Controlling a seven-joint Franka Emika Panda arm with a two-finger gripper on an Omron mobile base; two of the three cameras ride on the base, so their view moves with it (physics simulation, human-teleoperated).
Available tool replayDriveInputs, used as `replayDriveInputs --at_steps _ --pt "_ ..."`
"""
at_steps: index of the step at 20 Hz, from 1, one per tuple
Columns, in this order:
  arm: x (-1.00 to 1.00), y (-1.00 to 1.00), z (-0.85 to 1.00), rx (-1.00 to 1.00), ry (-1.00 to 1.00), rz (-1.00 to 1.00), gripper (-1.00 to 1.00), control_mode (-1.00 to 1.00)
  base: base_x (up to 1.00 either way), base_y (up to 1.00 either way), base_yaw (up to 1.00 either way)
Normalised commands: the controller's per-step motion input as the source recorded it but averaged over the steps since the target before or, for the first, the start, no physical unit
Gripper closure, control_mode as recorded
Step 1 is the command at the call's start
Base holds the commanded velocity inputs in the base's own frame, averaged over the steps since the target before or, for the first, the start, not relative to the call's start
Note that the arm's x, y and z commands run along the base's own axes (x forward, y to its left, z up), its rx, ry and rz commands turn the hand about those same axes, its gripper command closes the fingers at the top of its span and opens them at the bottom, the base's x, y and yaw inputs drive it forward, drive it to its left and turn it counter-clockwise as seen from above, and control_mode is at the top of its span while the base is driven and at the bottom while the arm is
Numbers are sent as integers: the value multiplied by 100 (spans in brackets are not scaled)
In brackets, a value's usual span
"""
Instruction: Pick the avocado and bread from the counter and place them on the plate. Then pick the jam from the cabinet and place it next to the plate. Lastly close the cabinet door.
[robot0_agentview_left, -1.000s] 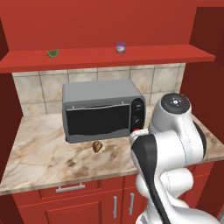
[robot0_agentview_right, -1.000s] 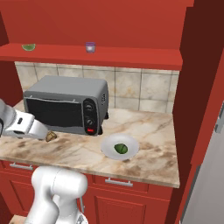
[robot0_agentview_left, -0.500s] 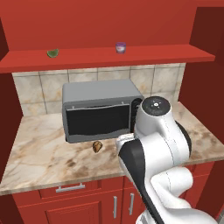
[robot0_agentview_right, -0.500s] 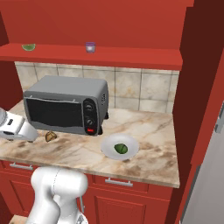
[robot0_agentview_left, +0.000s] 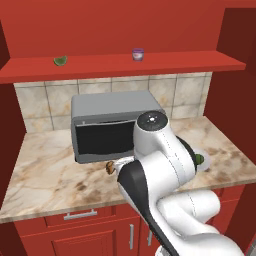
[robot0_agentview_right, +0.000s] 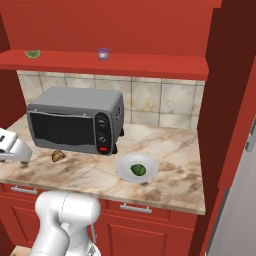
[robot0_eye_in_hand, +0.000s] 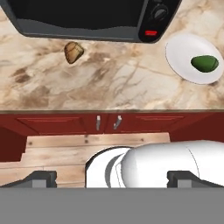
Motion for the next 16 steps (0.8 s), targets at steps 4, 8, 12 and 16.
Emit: replayDriveInputs --at_steps 4,8,12,16 --pt "21 3 -21 3 0 0 -100 -100 0 0 0" --pt "32 0 -26 7 0 0 -100 -100 0 0 0" --pt "34 0 -23 5 0 0 -100 -100 0 0 0" --pt "31 4 -16 1 0 0 -100 -100 0 0 0"
